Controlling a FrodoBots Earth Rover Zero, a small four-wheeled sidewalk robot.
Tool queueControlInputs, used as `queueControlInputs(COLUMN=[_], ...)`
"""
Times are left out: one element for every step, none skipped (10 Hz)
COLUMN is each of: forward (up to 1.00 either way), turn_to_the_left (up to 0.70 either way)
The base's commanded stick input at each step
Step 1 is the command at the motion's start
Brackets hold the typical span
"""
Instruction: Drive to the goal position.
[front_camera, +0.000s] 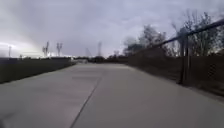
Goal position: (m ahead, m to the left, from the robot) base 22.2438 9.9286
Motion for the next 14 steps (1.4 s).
queueControlInputs(forward=[1.0,1.0,1.0,1.0,1.0,1.0,1.0,1.0,1.0,1.0,1.0,1.0,1.0,1.0], turn_to_the_left=[0.0,0.0,0.0,0.0,0.0,0.0,-0.01,-0.02,-0.03,-0.03,0.0,0.0,0.0,0.0])
